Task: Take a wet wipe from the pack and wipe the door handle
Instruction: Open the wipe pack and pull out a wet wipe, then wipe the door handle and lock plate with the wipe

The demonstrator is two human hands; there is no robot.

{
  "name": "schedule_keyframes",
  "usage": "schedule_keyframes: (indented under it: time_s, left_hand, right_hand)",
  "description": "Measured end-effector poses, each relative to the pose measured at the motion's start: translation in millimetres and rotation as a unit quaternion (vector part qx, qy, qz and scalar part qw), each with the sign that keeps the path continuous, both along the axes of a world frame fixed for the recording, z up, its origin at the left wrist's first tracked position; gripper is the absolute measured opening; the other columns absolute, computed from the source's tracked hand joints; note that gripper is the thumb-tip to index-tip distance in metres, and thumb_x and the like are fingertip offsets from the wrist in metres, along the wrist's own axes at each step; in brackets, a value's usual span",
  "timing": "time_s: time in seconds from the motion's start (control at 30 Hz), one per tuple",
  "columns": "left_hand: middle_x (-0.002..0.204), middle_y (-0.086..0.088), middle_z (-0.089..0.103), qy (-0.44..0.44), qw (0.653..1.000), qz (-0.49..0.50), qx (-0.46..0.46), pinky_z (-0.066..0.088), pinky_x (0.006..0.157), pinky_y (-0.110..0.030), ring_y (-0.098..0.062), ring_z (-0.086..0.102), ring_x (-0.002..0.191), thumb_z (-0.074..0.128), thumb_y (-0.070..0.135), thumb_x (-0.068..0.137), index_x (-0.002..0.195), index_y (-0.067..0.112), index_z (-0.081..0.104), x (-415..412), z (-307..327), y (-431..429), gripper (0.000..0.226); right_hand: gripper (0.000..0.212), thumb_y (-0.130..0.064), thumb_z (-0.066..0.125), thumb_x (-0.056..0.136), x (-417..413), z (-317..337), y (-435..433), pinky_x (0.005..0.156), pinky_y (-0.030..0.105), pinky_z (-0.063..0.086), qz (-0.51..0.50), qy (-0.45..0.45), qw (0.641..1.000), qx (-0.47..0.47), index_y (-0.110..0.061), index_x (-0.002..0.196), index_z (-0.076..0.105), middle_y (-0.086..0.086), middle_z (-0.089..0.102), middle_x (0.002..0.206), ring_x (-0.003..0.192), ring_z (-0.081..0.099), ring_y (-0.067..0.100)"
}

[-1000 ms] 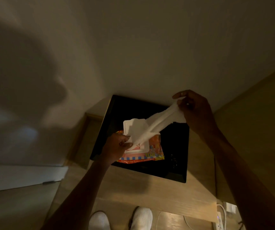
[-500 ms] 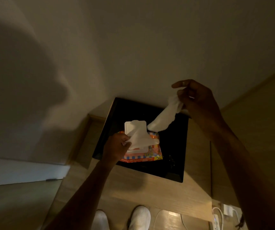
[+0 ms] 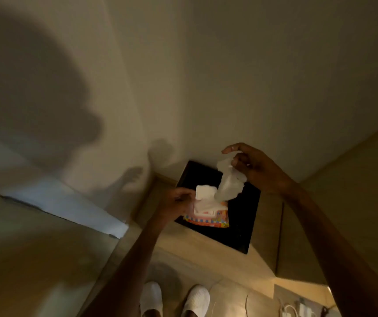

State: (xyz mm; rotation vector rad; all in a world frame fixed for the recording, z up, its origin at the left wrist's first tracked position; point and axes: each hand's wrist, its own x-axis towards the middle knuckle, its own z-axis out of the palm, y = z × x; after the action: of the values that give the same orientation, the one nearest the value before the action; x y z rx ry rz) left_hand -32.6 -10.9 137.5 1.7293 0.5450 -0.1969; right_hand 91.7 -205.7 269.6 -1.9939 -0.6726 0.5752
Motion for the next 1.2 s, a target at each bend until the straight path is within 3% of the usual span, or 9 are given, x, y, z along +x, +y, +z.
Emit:
schedule_keyframes:
  time_s: [0.1, 0.2, 0.33, 0.5, 0.63, 0.77, 0.93, 1.07, 1.2]
  left_hand:
    - [0.100, -0.009, 0.070, -0.050, 0.998, 0.006, -0.024, 0.049, 0.060, -0.007, 0.006, 0.065, 0.075, 0.065, 0.006, 0.090, 0.123, 0.002, 0.062, -10.8, 66.5, 5.5, 0.034]
    - [0.109, 0.003, 0.068, -0.086, 0.994, -0.021, -0.057, 0.049, 0.071, -0.007, 0.006, 0.062, 0.093, 0.069, 0.009, 0.087, 0.127, 0.012, 0.060, -18.8, 133.3, 8.3, 0.040]
    - [0.093, 0.001, 0.075, -0.122, 0.991, -0.039, -0.028, 0.048, 0.074, -0.012, 0.001, 0.067, 0.083, 0.072, 0.021, 0.086, 0.095, 0.015, 0.072, -32.0, 193.6, 16.2, 0.011]
    - [0.085, 0.000, 0.075, -0.159, 0.986, 0.044, -0.028, 0.053, 0.072, -0.018, -0.006, 0.068, 0.077, 0.074, 0.021, 0.084, 0.092, 0.013, 0.075, -64.9, 239.5, 45.7, 0.012]
    - [0.091, -0.008, 0.075, -0.168, 0.983, 0.072, 0.015, 0.052, 0.076, -0.020, -0.011, 0.068, 0.081, 0.074, 0.023, 0.084, 0.098, 0.011, 0.075, -95.8, 274.2, 78.7, 0.019]
    - [0.089, 0.001, 0.076, -0.182, 0.971, 0.136, 0.069, 0.053, 0.072, -0.015, -0.008, 0.069, 0.079, 0.074, 0.029, 0.083, 0.096, 0.018, 0.076, -131.8, 306.2, 109.9, 0.017]
    - [0.083, -0.002, 0.075, -0.189, 0.935, 0.251, 0.167, 0.055, 0.069, -0.022, -0.010, 0.071, 0.073, 0.070, 0.030, 0.087, 0.088, 0.016, 0.074, -200.7, 330.1, 135.8, 0.015]
    - [0.089, -0.009, 0.076, -0.185, 0.914, 0.343, 0.117, 0.060, 0.069, -0.028, -0.021, 0.075, 0.078, 0.069, 0.028, 0.087, 0.099, 0.009, 0.073, -267.9, 335.9, 140.5, 0.022]
    - [0.088, -0.009, 0.076, -0.190, 0.871, 0.446, 0.075, 0.058, 0.067, -0.029, -0.023, 0.075, 0.080, 0.072, 0.028, 0.085, 0.099, 0.009, 0.072, -346.4, 337.9, 136.9, 0.023]
  right_hand:
    - [0.029, -0.005, 0.044, 0.098, -14.0, 63.7, 9.1, 0.063, 0.016, 0.040, 0.057, -0.018, 0.998, -0.016, -0.023, 0.118, 0.055, 0.003, 0.052, 0.069, 0.063, 0.047, 0.012]
    - [0.028, -0.007, 0.043, 0.099, -31.4, 117.8, 25.6, 0.060, 0.017, 0.037, 0.128, -0.013, 0.991, -0.030, -0.023, 0.119, 0.054, -0.006, 0.049, 0.067, 0.062, 0.044, 0.008]
    - [0.029, -0.007, 0.043, 0.099, -50.9, 163.8, 48.9, 0.064, 0.032, 0.040, 0.187, 0.004, 0.982, -0.023, -0.024, 0.121, 0.052, 0.015, 0.056, 0.078, 0.069, 0.048, 0.023]
    - [0.029, -0.010, 0.043, 0.098, -67.1, 196.2, 71.4, 0.066, 0.041, 0.043, 0.191, -0.035, 0.981, -0.016, -0.029, 0.118, 0.054, 0.032, 0.057, 0.085, 0.070, 0.053, 0.030]
    - [0.024, -0.021, 0.046, 0.099, -81.6, 210.5, 96.0, 0.074, 0.034, 0.052, 0.162, -0.036, 0.986, -0.003, -0.037, 0.112, 0.058, 0.015, 0.069, 0.093, 0.080, 0.064, 0.022]
    - [0.026, -0.035, 0.047, 0.098, -98.4, 215.4, 132.3, 0.083, 0.036, 0.054, 0.165, 0.061, 0.982, 0.062, -0.028, 0.115, 0.064, 0.008, 0.068, 0.109, 0.098, 0.066, 0.021]
    - [0.042, -0.046, 0.051, 0.089, -113.6, 208.4, 195.3, 0.096, 0.034, 0.049, 0.262, 0.173, 0.949, 0.002, -0.019, 0.118, 0.065, 0.005, 0.067, 0.119, 0.111, 0.062, 0.020]
    - [0.024, -0.020, 0.069, 0.084, -150.3, 201.3, 247.7, 0.094, 0.030, 0.049, 0.339, 0.208, 0.916, -0.056, -0.010, 0.105, 0.071, 0.006, 0.069, 0.112, 0.105, 0.062, 0.016]
    - [0.040, -0.033, 0.075, 0.075, -214.1, 200.3, 294.9, 0.098, 0.034, 0.047, 0.431, 0.204, 0.878, -0.045, -0.014, 0.110, 0.069, 0.004, 0.071, 0.110, 0.105, 0.062, 0.023]
